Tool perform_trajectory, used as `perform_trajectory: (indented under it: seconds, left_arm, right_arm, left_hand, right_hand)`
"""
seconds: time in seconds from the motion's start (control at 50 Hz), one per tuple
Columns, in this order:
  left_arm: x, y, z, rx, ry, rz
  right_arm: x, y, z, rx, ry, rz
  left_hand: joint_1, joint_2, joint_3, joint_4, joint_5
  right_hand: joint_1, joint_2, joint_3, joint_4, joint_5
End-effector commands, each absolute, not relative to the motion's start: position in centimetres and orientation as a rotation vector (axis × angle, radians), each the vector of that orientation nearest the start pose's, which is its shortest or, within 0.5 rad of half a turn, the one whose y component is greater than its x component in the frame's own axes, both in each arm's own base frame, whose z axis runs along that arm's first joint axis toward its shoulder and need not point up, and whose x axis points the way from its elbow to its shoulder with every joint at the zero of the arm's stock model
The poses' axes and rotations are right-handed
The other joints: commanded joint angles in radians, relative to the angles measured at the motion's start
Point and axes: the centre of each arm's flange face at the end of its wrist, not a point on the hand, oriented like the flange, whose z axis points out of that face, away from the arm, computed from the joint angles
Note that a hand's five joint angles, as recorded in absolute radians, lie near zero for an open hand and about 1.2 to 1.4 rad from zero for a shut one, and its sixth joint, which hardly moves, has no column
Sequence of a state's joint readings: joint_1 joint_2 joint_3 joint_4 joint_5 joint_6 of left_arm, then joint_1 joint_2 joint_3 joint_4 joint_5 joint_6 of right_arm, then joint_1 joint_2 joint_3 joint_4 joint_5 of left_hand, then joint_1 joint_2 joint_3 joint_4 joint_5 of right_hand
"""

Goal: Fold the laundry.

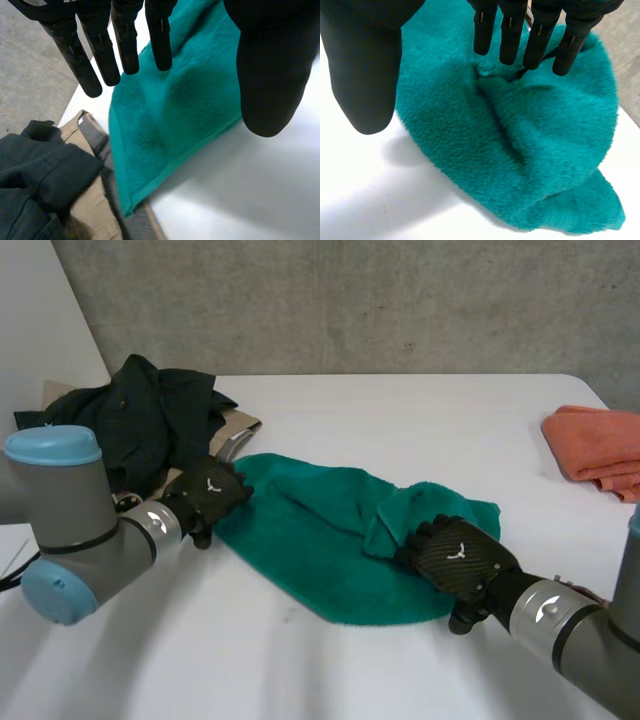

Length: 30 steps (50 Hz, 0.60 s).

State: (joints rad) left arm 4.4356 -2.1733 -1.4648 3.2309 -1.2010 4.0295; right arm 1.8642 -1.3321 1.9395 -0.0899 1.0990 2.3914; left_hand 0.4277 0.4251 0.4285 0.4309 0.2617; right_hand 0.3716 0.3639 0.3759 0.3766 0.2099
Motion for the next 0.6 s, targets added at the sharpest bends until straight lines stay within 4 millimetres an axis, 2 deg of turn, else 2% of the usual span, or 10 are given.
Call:
perform_trajectory:
  seconds: [0.02,0.14,0.42,0.48,0.56,0.6]
  left_arm:
    - [-26.0,-33.6,12.9,1.641,1.932,-1.779]
    - [-26.0,-35.0,12.4,1.623,1.916,-1.794]
    - [-26.3,-36.5,10.7,1.623,1.911,-1.776]
    - [-26.1,-36.9,10.5,1.628,1.886,-1.766]
    - [-25.4,-37.6,10.3,1.612,1.873,-1.756]
    - [-25.4,-37.9,9.9,1.608,1.870,-1.746]
  right_arm:
    - [24.4,-20.2,13.4,-1.568,2.015,-1.513]
    - [24.2,-20.4,13.4,-1.585,2.029,-1.525]
    - [24.1,-20.7,13.4,-1.580,2.036,-1.535]
    - [24.1,-20.7,13.4,-1.580,2.036,-1.535]
    - [24.1,-20.9,13.3,-1.580,2.035,-1.542]
    - [24.0,-21.1,13.3,-1.578,2.042,-1.562]
  left_hand:
    - [0.118,0.120,0.117,0.114,0.109]
    - [0.165,0.167,0.164,0.161,0.156]
    - [0.167,0.170,0.167,0.164,0.159]
    - [0.229,0.231,0.228,0.226,0.220]
    - [0.534,0.536,0.533,0.531,0.525]
    - [0.903,0.905,0.902,0.900,0.894]
  right_hand:
    - [0.074,0.082,0.070,0.069,0.062]
    - [0.074,0.082,0.070,0.069,0.062]
    - [0.077,0.085,0.073,0.072,0.065]
    - [0.080,0.088,0.076,0.075,0.068]
    - [0.086,0.094,0.082,0.081,0.073]
    - [0.089,0.097,0.085,0.084,0.076]
